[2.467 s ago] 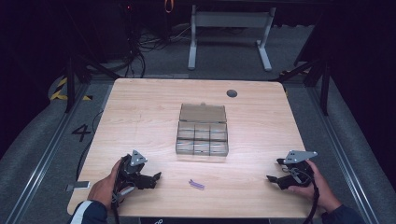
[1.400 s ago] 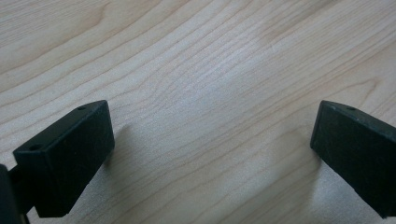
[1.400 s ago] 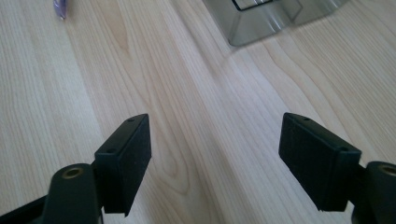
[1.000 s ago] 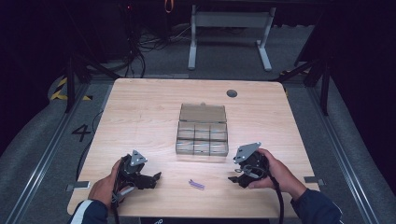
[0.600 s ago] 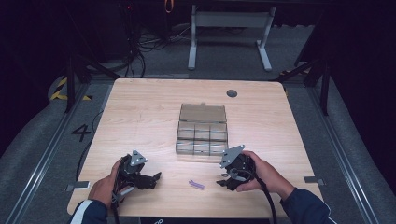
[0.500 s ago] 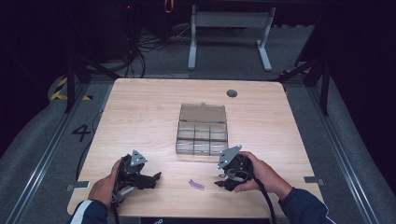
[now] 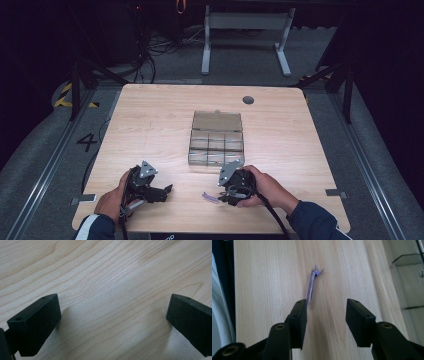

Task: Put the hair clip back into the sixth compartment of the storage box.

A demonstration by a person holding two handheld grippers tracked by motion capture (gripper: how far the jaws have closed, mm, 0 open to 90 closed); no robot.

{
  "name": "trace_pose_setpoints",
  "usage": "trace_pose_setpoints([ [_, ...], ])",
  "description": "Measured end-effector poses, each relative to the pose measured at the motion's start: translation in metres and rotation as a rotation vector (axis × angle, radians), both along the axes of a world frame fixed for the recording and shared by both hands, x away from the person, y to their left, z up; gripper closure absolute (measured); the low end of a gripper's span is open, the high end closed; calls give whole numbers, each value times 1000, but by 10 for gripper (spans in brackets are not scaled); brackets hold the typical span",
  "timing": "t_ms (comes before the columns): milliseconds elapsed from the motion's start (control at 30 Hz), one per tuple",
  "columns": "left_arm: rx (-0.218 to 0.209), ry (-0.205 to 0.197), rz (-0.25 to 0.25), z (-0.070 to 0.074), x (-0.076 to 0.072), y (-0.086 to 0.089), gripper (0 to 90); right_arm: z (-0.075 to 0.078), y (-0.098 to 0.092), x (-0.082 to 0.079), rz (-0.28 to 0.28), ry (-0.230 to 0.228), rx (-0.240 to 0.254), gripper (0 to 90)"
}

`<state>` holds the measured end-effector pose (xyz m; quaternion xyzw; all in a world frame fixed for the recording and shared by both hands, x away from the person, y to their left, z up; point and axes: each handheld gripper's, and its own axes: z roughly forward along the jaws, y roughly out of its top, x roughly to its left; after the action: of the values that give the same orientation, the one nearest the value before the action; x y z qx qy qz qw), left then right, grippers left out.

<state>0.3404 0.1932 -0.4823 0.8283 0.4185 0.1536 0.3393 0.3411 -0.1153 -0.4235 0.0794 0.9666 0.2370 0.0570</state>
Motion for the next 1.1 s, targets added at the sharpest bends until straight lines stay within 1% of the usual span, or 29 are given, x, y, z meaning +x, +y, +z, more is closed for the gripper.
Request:
trace_pose_setpoints([
  [33,0,0,0,0,0,0,0,0,2,0,2,6,-9,531],
  [100,-3,3,2,0,0,0,0,-1,4,-1,7,7,-5,533],
  [133,0,0,0,0,0,0,0,-1,9,-1,21,11,-8,541],
  [200,0,0,0,0,0,0,0,-2,12,-2,23,14,-5,540],
  [233,0,0,0,0,0,0,0,-3,13,-2,34,12,-14,540],
  [300,0,0,0,0,0,0,0,-3,16,-4,32,20,-18,541],
  [333,0,0,0,0,0,0,0,-4,18,-3,47,15,-17,545],
  [533,0,0,0,0,0,0,1,-10,30,-5,54,31,-47,575],
  [633,0,0,0,0,0,0,0,-14,35,-5,60,30,-64,607],
  [733,0,0,0,0,0,0,0,-16,37,-3,47,35,-70,621],
  [800,0,0,0,0,0,0,0,-17,38,-2,46,45,-61,634],
  [833,0,0,0,0,0,0,1,-17,38,-1,53,43,-58,650],
  [867,0,0,0,0,0,0,0,-17,38,-2,48,57,-61,682],
  [1000,0,0,0,0,0,0,0,-17,38,-2,58,56,-59,767],
  [1067,0,0,0,0,0,0,0,-17,36,-1,51,65,-55,818],
  [1100,0,0,0,0,0,0,0,-17,35,-1,56,65,-53,841],
])
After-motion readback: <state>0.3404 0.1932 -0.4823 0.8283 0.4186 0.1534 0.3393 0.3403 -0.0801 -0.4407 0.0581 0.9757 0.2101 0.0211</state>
